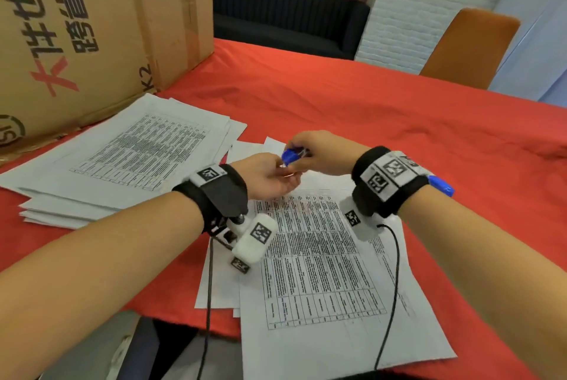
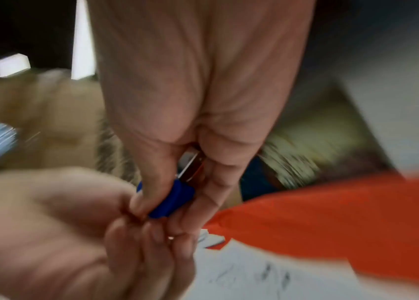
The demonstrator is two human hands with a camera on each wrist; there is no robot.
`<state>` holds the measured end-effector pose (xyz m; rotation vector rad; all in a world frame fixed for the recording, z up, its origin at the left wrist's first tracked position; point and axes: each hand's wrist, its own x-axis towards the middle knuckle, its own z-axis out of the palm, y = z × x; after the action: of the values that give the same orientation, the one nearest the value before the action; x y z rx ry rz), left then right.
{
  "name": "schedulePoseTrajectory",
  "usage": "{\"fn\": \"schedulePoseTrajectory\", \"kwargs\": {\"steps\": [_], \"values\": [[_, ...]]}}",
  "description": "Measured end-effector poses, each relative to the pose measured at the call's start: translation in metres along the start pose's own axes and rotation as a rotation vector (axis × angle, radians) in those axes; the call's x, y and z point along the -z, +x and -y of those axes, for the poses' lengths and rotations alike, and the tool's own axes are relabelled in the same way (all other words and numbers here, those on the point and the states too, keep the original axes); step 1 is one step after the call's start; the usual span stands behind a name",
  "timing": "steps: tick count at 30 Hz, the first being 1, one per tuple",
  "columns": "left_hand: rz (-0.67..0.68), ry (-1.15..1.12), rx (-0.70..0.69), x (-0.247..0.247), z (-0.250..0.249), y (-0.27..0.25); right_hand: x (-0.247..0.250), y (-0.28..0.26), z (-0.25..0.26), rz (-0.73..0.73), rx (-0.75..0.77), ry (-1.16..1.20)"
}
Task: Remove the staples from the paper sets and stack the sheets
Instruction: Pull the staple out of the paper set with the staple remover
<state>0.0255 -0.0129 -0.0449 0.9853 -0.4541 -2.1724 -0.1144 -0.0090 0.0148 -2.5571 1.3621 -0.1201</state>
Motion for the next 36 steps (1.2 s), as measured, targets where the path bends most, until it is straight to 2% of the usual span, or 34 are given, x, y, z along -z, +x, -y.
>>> {"fn": "schedulePoseTrajectory", "kwargs": {"steps": [1,3,7,10,12,14,17,19,22,24,26,28,30,31,33,35,36], "values": [[-0.025,-0.054,-0.015,0.002,0.000,-0.003,0.000,0.002,0.010,-0.008,0.022,-0.116],[-0.056,-0.084,-0.040,0.008,0.002,-0.014,-0.002,0.006,0.023,-0.015,0.046,-0.168],[-0.115,0.016,-0.109,0.020,0.004,-0.038,-0.012,0.009,0.043,-0.008,0.081,-0.176],[-0.148,-0.008,-0.130,0.029,0.004,-0.056,-0.017,0.008,0.054,-0.091,0.099,-0.061],[-0.099,0.021,-0.087,0.039,-0.002,-0.074,-0.018,0.006,0.055,-0.167,0.051,0.257],[0.019,0.233,0.007,0.052,-0.009,-0.104,-0.024,0.005,0.046,-0.257,-0.030,0.760],[0.142,0.838,0.137,0.078,-0.015,-0.162,-0.051,0.003,0.010,-0.366,-0.289,1.574],[0.128,1.263,0.276,0.101,-0.009,-0.196,-0.076,-0.002,-0.014,-0.366,-0.384,1.790],[0.019,1.605,0.636,0.149,0.014,-0.226,-0.095,-0.015,-0.026,-0.382,-0.304,1.847],[-0.098,1.745,0.785,0.183,0.032,-0.229,-0.095,-0.019,-0.024,-0.415,-0.260,1.860],[-0.248,1.820,0.759,0.216,0.045,-0.219,-0.096,-0.019,-0.024,-0.441,-0.271,1.856],[-0.408,1.797,0.644,0.247,0.053,-0.209,-0.097,-0.018,-0.027,-0.450,-0.267,1.863],[-0.484,1.790,0.564,0.295,0.048,-0.186,-0.099,-0.018,-0.030,-0.458,-0.262,1.901],[-0.493,1.844,0.532,0.321,0.045,-0.172,-0.100,-0.018,-0.030,-0.461,-0.257,1.912],[-0.415,1.989,0.565,0.314,0.047,-0.165,-0.100,-0.020,-0.030,-0.455,-0.247,1.916],[-0.268,2.131,0.675,0.241,0.050,-0.186,-0.098,-0.022,-0.029,-0.455,-0.241,1.924],[-0.183,2.129,0.708,0.208,0.050,-0.192,-0.098,-0.023,-0.030,-0.475,-0.243,1.951]]}}
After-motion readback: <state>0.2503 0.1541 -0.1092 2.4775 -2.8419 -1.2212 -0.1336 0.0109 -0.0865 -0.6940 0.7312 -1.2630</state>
